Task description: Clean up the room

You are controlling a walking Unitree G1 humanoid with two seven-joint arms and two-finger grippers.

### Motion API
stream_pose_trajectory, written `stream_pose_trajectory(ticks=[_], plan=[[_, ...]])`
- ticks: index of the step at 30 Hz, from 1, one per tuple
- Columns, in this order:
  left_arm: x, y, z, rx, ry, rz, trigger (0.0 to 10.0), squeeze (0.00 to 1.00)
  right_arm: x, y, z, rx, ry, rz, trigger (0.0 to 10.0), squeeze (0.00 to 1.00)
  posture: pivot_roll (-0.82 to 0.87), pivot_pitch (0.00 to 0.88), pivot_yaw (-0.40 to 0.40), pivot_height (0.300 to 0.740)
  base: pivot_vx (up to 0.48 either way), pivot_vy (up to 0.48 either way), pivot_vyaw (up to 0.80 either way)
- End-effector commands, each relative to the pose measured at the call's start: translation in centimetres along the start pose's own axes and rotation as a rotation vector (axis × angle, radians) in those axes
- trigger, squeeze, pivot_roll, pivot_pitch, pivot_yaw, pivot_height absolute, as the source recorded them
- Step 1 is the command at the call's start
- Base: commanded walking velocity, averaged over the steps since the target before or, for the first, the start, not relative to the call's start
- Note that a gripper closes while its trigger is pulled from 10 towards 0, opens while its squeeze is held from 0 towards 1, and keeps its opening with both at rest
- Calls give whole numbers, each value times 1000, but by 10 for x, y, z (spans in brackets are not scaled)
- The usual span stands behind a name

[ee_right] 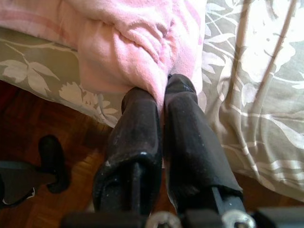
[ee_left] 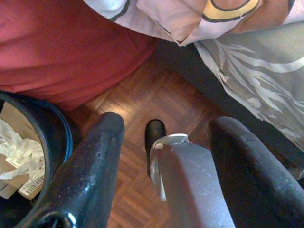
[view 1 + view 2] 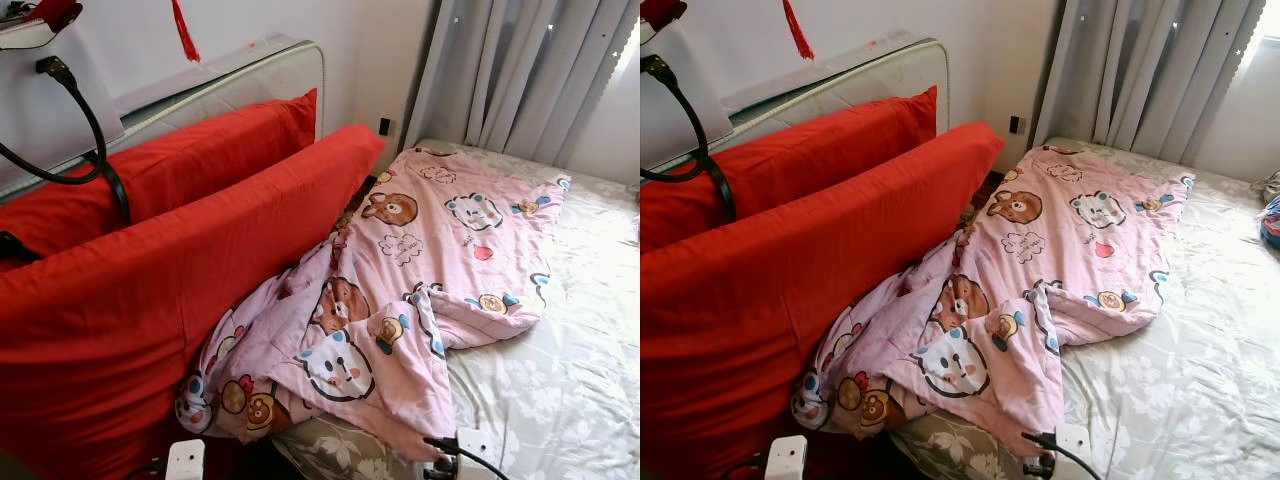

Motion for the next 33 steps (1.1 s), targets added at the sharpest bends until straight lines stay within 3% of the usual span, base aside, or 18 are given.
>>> stream_pose_trajectory(ticks=[1,20,33], plan=[[0,-1,-2,10,14,-8,10000,0,0,0,-1,-10,-8,-9,10000,0,9,0,-53,740,0,0,0],[0,1,1,28,9,-13,10000,0,-1,2,-3,2,-16,-37,10000,0,11,0,-46,740,0,0,0],[0,0,1,22,7,-18,10000,0,-1,2,-4,2,-12,-37,10000,0,7,0,-49,740,-273,0,0]])
Point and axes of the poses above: a point about 5 cm out from each wrist's last joint towards the gripper, its own x axis pointing out of the wrist towards the gripper, its own z axis along the axis of the wrist's last joint, y = z × x, the point moved 1 cm from there along x, pointing out of the wrist towards the gripper, and after that the axes turned 2 degrees about -x, right-handed, at the moved point
